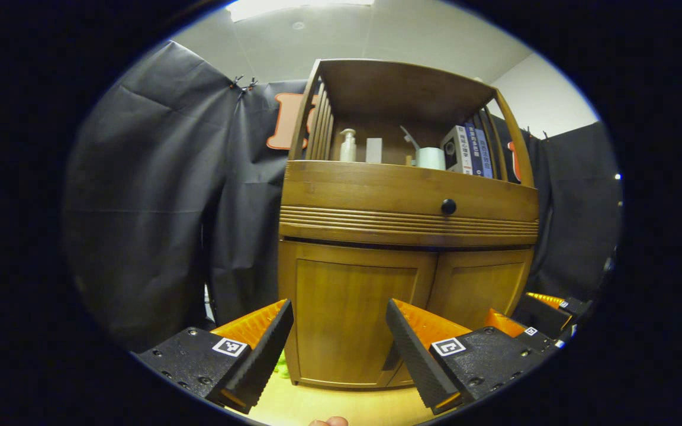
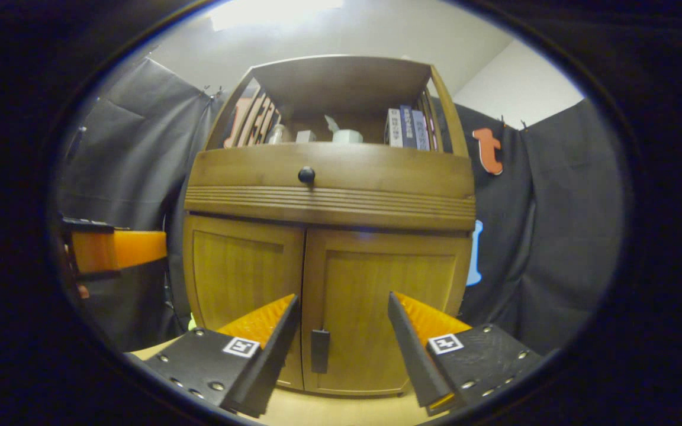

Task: Open the right door of the double-door shoe cabinet with the right hand, and open the left door with the left hand.

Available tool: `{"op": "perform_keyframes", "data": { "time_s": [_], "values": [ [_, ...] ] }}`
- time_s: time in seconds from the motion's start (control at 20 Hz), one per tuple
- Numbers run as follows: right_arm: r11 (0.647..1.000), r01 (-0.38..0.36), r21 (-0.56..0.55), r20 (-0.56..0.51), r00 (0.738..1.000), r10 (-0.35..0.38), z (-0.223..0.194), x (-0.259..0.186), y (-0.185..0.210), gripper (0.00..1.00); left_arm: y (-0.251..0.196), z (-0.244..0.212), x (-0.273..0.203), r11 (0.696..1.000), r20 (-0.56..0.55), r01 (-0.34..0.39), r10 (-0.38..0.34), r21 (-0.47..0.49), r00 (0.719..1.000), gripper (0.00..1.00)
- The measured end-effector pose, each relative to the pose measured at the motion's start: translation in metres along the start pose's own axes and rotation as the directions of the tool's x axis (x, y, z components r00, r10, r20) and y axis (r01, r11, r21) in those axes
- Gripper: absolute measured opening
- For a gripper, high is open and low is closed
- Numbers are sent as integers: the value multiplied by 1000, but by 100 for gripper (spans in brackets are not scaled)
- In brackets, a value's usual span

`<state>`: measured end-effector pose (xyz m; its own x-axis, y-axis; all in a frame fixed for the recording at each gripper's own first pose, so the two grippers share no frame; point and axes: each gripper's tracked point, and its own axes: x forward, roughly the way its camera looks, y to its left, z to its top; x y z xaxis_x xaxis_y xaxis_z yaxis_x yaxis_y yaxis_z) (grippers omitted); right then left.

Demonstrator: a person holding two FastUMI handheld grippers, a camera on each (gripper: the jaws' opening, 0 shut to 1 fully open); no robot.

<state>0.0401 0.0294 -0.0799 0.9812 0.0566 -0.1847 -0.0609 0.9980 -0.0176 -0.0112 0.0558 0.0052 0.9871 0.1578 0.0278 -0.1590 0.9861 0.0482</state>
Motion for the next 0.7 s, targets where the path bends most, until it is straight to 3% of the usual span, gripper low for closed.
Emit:
{"op": "perform_keyframes", "data": {
  "time_s": [0.3, 0.7],
  "values": [
    [998, -40, 47, -192, 980, 48, -68, 42, 22, 56, 42, -1, 3, 994, -2, -105, 105, 16, 995, 95],
    [999, -9, 50, -298, 954, 23, -114, 71, 31, 55, 77, -1, 4, 981, 1, -189, 189, 39, 982, 95]
  ]
}}
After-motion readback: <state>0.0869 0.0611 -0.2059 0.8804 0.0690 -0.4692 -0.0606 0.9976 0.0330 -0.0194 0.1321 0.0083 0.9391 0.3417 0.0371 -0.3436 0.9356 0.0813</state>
